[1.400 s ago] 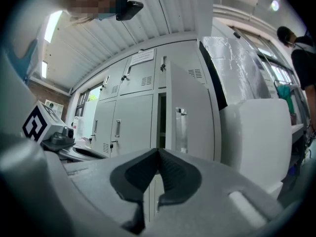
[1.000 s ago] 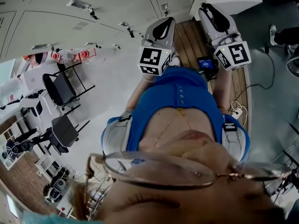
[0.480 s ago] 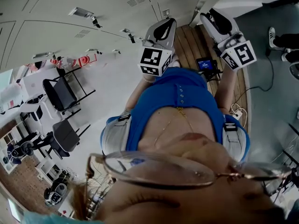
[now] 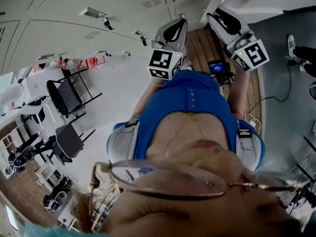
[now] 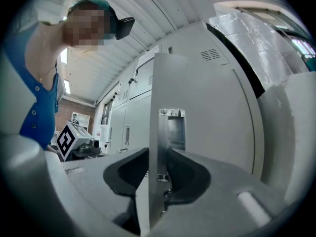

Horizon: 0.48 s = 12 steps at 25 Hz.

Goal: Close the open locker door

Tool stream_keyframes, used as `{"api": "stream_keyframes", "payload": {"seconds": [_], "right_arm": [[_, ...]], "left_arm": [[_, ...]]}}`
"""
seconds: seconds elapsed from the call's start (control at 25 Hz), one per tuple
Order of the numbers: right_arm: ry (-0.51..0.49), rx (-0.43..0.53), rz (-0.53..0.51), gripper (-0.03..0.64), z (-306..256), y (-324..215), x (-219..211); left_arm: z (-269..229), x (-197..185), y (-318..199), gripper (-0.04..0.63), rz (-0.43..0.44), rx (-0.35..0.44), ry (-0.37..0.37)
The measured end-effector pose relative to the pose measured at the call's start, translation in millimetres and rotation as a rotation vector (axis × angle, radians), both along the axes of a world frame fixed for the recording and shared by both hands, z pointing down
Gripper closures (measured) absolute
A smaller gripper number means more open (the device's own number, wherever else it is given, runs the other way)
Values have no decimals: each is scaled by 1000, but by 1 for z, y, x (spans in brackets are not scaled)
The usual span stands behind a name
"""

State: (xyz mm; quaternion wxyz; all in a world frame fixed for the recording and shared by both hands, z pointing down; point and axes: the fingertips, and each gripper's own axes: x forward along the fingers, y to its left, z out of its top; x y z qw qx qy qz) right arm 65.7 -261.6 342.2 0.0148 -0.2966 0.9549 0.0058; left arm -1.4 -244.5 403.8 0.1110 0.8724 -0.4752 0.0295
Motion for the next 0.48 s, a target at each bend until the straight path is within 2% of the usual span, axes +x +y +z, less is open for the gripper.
{"api": "stream_keyframes", "payload": {"seconds": [0.48], "right_arm": [[-23, 22, -53, 500, 2, -29, -41]], "left_arm": [[7, -34, -25, 597, -46, -16, 4]]}}
